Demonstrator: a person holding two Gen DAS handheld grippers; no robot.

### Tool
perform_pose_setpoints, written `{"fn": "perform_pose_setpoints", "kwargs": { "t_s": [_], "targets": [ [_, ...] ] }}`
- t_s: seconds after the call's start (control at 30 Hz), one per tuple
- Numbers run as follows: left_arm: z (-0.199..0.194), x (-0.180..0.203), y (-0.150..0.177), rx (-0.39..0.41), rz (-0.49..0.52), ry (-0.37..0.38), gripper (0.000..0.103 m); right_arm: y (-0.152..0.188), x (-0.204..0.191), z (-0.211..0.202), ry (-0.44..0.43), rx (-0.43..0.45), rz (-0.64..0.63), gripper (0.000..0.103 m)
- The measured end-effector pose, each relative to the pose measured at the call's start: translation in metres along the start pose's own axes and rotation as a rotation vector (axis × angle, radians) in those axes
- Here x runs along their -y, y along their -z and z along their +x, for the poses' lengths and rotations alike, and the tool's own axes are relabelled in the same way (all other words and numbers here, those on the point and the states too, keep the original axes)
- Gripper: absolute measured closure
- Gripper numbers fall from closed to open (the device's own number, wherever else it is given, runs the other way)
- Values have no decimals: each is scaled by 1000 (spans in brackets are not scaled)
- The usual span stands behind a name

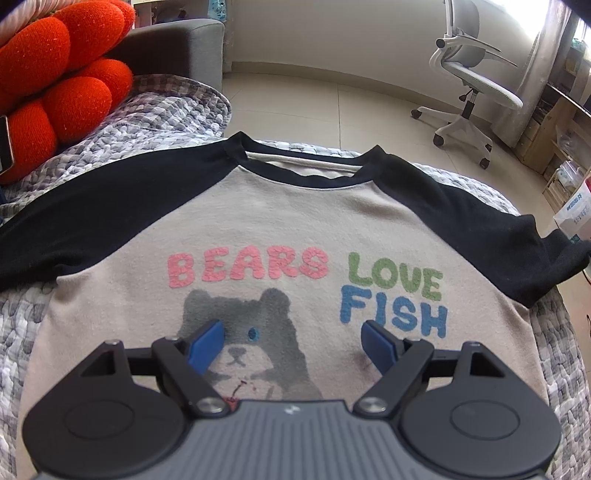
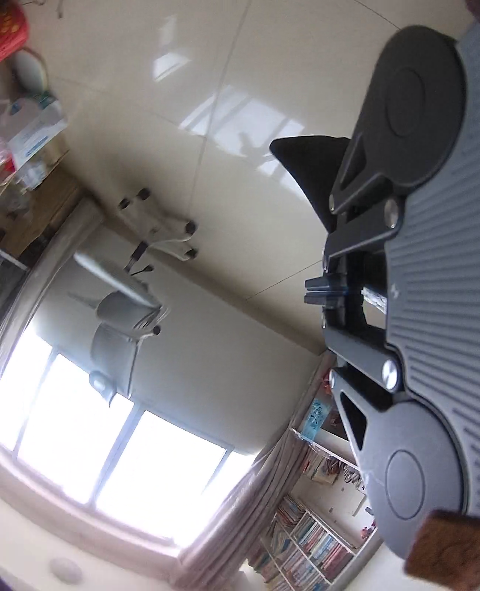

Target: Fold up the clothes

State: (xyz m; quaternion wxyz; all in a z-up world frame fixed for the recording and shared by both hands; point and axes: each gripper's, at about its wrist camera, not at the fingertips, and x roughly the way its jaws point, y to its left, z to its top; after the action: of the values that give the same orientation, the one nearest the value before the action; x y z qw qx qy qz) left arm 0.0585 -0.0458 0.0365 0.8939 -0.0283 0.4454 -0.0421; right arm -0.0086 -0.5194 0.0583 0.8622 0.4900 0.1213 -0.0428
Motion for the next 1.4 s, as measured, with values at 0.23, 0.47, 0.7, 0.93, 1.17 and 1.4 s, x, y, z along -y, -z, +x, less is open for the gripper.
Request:
{"fn": "perform_pose_setpoints", "kwargs": {
  "t_s": [0.23, 0.47, 0.7, 0.93, 1.17, 1.4],
  "targets": [
    [-2, 4, 2, -1, 14, 8, 20, 34, 70, 31, 126, -255, 175, 86],
    [0, 5, 1, -3, 11, 7, 20, 37, 90, 68, 200, -389, 444, 39],
    [1, 6, 1, -1, 24, 8, 20, 34, 74, 98, 265, -441, 396, 62],
    [2, 4, 0, -2, 20, 16, 20, 26, 28, 54, 131, -181, 100, 88],
    [1, 7, 1, -2, 34, 6, 20, 44, 50, 48, 179, -193, 111, 88],
    [-2, -2, 0, 2, -21, 11, 20, 41, 16, 51, 166, -92, 27, 88]
  ]
}}
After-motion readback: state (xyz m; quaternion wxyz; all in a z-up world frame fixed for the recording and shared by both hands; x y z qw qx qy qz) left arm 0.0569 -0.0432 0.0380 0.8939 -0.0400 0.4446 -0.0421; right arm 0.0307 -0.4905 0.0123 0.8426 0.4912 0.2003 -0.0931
